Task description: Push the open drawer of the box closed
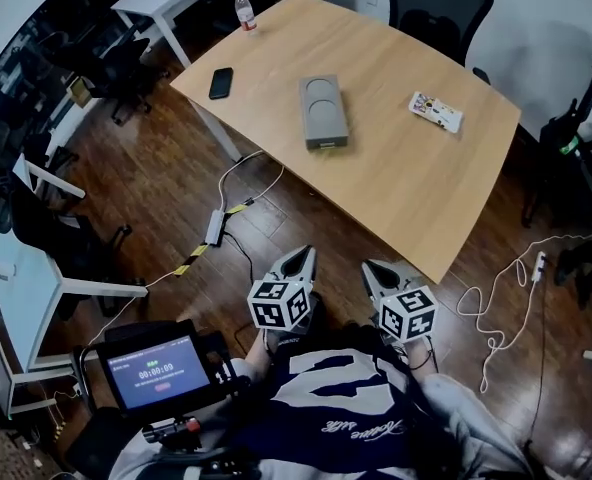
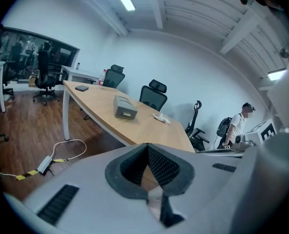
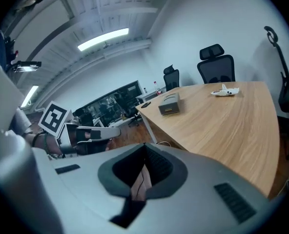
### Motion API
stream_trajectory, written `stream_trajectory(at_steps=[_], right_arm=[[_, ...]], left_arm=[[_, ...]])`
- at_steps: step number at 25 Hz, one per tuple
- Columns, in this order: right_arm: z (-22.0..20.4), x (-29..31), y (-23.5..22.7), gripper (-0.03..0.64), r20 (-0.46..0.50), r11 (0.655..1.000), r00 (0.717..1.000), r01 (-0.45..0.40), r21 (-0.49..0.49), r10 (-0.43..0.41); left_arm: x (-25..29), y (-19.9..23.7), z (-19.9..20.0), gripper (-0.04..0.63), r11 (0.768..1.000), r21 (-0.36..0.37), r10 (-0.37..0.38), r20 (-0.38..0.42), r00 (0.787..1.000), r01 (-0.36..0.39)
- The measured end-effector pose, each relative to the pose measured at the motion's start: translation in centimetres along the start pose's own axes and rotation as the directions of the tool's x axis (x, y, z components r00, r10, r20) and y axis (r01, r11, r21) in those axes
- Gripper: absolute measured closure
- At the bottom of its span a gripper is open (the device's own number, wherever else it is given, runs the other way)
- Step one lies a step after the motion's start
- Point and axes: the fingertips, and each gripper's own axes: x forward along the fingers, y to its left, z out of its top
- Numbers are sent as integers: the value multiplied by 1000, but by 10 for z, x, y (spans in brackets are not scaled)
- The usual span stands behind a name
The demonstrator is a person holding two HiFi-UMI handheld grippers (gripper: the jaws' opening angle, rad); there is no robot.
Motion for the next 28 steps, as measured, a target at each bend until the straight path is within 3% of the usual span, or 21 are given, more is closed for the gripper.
stream_trajectory(at_steps=[4,10,17,22,28], right_arm=[[-18,-41,-5,620,-14,998,999,-29,-55,29],[-32,-78,-4,620,23,996,996,-89,-3,89],[-39,-92,21,626,41,991,990,-131,-23,132],[-27,-97,30,626,73,992,990,-117,-49,121],[-10,-91,60,626,99,994,990,-101,-45,105]], left_arm=[[-8,-60,-46,592,999,33,-21,-42,999,22],[-32,-112,-84,592,987,162,-5,-94,996,20],[-58,-116,-89,592,984,176,31,-70,997,-18],[-62,-116,-78,592,982,191,18,-36,999,-11],[-94,-110,-62,592,960,281,-8,-22,1000,14]])
